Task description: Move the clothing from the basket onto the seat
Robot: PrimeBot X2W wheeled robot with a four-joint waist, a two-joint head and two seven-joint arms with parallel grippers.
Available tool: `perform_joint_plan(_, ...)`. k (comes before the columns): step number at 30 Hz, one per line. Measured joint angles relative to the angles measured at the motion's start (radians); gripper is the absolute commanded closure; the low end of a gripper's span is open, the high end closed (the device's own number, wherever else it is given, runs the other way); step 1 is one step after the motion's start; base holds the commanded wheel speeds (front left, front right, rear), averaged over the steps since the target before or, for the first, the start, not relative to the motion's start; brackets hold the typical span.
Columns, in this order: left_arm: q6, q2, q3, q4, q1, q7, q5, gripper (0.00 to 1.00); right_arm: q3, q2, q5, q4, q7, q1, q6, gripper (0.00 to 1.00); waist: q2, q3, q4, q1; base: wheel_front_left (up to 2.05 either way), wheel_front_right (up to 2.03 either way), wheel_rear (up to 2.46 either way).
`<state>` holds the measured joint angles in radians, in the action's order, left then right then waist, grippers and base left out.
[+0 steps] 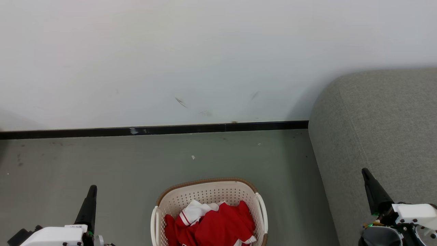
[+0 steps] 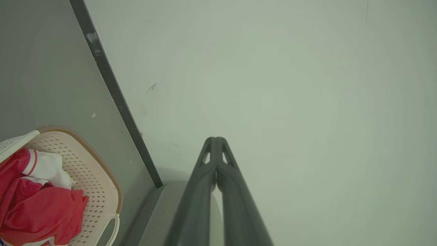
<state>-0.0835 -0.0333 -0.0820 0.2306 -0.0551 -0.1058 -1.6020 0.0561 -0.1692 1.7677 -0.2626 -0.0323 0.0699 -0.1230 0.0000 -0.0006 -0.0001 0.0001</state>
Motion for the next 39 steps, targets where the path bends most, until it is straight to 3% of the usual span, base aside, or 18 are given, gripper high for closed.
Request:
perform_joint_plan(4,0.002,0.008,0.002,0.020,0.010,0.000,0.000,1.00,0.002,0.012,0.000,-0.016,0.000,-0.013,0.001,1.00,0.0000,0.000,0.000,-0.0001,0.00,0.00,0.00)
perform_joint_plan(5,0.002,0.013,0.004,0.030,0.019,0.000,0.000,0.00,0.004,0.020,0.000,-0.026,0.000,-0.025,0.001,0.00,0.0000,0.000,0.000,-0.0001,0.00,0.00,0.00)
perform_joint_plan(16,0.002,0.033,0.028,0.053,0.057,0.020,0.013,0.00,0.024,0.047,-0.023,-0.050,-0.012,-0.070,0.001,0.00,0.0001,0.000,0.000,0.0000,0.00,0.00,0.00)
perform_joint_plan(27,0.002,0.022,0.059,0.023,0.057,0.059,0.088,0.00,0.050,0.046,-0.142,-0.032,-0.034,-0.069,0.001,0.00,0.0000,-0.002,0.001,0.0005,0.00,0.00,0.00)
perform_joint_plan(39,0.011,-0.010,0.096,-0.014,0.057,0.102,0.237,0.00,0.060,0.041,-0.339,-0.006,-0.056,-0.065,0.001,0.00,0.0000,-0.008,0.001,0.0070,0.00,0.00,0.00)
